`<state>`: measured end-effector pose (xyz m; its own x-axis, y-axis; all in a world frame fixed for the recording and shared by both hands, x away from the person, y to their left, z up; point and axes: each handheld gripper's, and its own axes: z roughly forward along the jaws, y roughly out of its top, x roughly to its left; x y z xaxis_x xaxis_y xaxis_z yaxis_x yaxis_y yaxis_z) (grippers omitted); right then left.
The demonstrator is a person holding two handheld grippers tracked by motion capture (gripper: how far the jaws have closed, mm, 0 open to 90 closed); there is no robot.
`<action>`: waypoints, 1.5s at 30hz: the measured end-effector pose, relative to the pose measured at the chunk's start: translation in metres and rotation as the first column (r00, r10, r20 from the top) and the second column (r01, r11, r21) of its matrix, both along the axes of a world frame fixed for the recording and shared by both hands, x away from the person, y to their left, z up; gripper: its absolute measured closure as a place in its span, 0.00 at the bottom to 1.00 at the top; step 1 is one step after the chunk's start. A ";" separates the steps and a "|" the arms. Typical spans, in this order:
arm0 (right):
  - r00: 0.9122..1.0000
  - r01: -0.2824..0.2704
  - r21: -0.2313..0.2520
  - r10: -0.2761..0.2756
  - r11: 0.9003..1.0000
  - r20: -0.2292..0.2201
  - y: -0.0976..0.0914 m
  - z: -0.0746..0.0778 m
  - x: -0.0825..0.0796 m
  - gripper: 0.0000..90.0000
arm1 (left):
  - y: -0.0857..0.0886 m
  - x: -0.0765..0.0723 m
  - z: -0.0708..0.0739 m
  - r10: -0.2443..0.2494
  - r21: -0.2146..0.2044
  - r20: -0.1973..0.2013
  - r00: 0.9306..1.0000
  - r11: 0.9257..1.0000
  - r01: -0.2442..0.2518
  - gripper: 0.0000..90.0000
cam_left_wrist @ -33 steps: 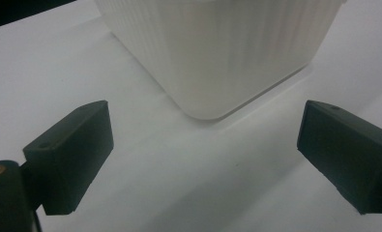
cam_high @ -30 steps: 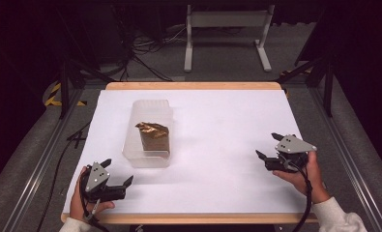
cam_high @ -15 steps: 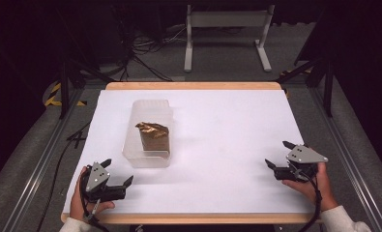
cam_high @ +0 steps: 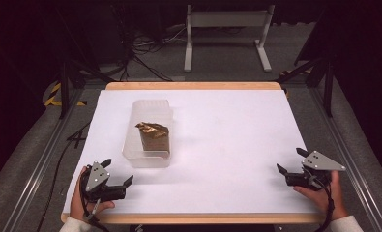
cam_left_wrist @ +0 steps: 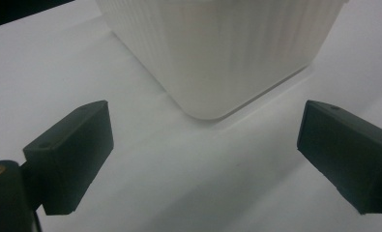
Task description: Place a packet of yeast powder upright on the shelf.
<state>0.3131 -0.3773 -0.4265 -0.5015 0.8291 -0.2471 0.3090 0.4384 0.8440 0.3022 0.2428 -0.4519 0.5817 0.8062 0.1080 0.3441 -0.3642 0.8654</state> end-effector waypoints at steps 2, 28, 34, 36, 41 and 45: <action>1.000 0.004 0.005 -0.004 1.000 0.000 -0.002 -0.001 -0.002 0.13 | 0.000 0.000 0.000 0.000 0.002 0.001 1.000 1.000 0.000 0.07; 0.998 0.058 0.072 -0.060 0.996 0.025 -0.019 -0.009 -0.022 0.11 | 0.000 0.001 0.000 0.009 0.002 0.004 1.000 1.000 -0.009 0.07; 0.998 0.055 0.077 -0.057 0.996 0.025 -0.019 -0.009 -0.022 0.11 | 0.001 0.000 0.001 0.008 0.000 0.007 1.000 1.000 -0.008 0.07; 0.998 0.056 0.074 -0.058 0.996 0.026 -0.018 -0.008 -0.022 0.11 | 0.001 0.001 0.001 0.008 0.001 0.007 1.000 1.000 -0.008 0.07; 0.998 0.052 0.077 -0.054 0.996 0.025 -0.018 -0.008 -0.022 0.11 | 0.001 0.001 0.001 0.010 -0.003 0.005 1.000 1.000 -0.010 0.07; 0.998 0.054 0.074 -0.056 0.996 0.030 -0.019 -0.008 -0.022 0.11 | 0.001 0.001 0.001 0.010 -0.004 0.008 1.000 1.000 -0.010 0.07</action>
